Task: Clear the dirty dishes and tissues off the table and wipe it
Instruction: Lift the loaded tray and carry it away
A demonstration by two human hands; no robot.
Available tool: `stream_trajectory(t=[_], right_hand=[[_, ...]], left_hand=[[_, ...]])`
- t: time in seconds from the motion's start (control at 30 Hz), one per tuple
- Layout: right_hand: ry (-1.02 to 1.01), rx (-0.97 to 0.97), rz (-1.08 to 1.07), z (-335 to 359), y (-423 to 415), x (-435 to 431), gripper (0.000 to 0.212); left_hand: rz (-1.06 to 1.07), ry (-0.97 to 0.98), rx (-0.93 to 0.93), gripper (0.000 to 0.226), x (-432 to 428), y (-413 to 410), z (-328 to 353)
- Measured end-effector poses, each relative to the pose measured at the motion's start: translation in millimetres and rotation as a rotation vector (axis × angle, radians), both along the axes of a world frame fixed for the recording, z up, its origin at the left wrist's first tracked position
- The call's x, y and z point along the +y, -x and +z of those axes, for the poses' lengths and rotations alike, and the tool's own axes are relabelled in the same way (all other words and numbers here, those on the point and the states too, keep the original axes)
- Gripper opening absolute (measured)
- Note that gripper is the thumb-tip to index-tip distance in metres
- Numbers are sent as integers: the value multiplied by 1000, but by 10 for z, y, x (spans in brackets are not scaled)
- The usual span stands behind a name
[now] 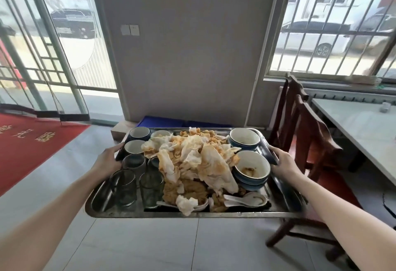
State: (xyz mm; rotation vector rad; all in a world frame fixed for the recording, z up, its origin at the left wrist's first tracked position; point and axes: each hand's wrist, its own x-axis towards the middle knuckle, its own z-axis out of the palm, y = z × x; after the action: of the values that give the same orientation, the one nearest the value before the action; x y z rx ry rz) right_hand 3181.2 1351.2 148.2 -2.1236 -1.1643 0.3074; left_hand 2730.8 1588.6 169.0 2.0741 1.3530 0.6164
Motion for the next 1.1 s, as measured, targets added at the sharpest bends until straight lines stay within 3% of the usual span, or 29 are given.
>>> stream_trajectory(t=[0.4,0.6,0.83,1.1], right_hand=[[-1,-36,-115,127,-1688,2240,67],[19,-20,-140,-154,-2565,3165,68],[50,4,-133,-310,-3636,4306,67],[62,48,-154,-397,-4458,5368,66]], left_hand=[[-107,-96,18,61,2485,-1794,286],[-100,-118,-5,56,3416,-2728,19],[-86,6,28,89,4552,-3769,-149],[-105,13,-21,66,5598,-4595,-269]])
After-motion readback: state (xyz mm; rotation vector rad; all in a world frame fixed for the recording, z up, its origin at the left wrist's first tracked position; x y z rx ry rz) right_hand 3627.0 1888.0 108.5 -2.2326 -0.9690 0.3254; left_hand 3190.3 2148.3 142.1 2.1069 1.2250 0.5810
